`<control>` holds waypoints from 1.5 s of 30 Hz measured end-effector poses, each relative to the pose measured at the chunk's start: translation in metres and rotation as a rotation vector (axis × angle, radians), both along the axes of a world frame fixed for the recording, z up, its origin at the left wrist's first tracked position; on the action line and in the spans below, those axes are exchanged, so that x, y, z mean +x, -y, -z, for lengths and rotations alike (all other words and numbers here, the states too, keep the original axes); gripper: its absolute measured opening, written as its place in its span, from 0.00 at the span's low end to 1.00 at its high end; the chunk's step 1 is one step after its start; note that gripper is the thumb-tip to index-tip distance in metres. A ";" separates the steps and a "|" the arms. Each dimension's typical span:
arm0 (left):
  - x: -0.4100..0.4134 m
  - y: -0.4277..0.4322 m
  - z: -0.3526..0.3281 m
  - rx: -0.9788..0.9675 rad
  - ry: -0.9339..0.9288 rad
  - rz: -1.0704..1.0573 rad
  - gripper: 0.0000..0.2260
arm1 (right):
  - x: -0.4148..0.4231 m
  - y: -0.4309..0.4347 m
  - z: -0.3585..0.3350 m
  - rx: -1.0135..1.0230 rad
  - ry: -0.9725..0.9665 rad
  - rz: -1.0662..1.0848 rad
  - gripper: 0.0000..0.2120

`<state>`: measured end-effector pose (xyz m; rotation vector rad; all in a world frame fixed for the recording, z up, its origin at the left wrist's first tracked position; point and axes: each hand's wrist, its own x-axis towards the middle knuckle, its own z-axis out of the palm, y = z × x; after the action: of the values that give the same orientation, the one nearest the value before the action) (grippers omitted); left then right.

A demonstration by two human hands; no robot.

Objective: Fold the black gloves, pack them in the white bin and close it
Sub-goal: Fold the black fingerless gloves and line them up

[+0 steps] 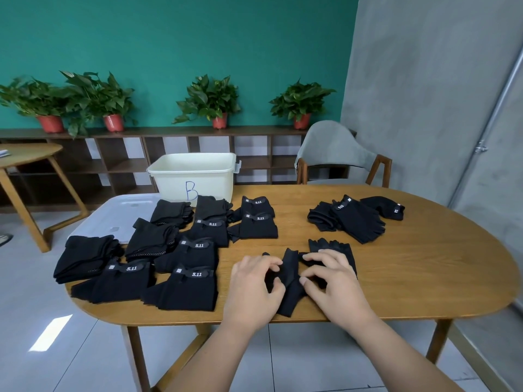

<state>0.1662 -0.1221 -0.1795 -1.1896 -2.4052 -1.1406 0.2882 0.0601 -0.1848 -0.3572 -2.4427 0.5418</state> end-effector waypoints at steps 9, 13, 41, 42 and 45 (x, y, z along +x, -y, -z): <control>0.001 -0.003 -0.004 -0.146 -0.111 0.031 0.29 | 0.007 0.006 -0.010 -0.216 -0.086 0.010 0.09; 0.003 -0.003 -0.003 -0.158 -0.158 -0.009 0.29 | 0.012 0.013 -0.018 -0.194 -0.039 -0.021 0.20; 0.012 -0.002 -0.009 -0.371 -0.288 0.100 0.31 | 0.040 -0.032 -0.025 0.300 0.183 0.122 0.13; 0.012 -0.003 -0.010 -0.381 -0.298 0.109 0.30 | 0.041 -0.033 -0.016 0.271 0.149 0.125 0.13; 0.012 -0.003 -0.012 -0.415 -0.321 0.147 0.29 | 0.040 -0.032 -0.011 0.232 0.054 0.167 0.13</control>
<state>0.1779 -0.1188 -0.1679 -1.5556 -2.3917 -0.4370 0.3281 0.0924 -0.1741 -0.4773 -2.4660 0.1775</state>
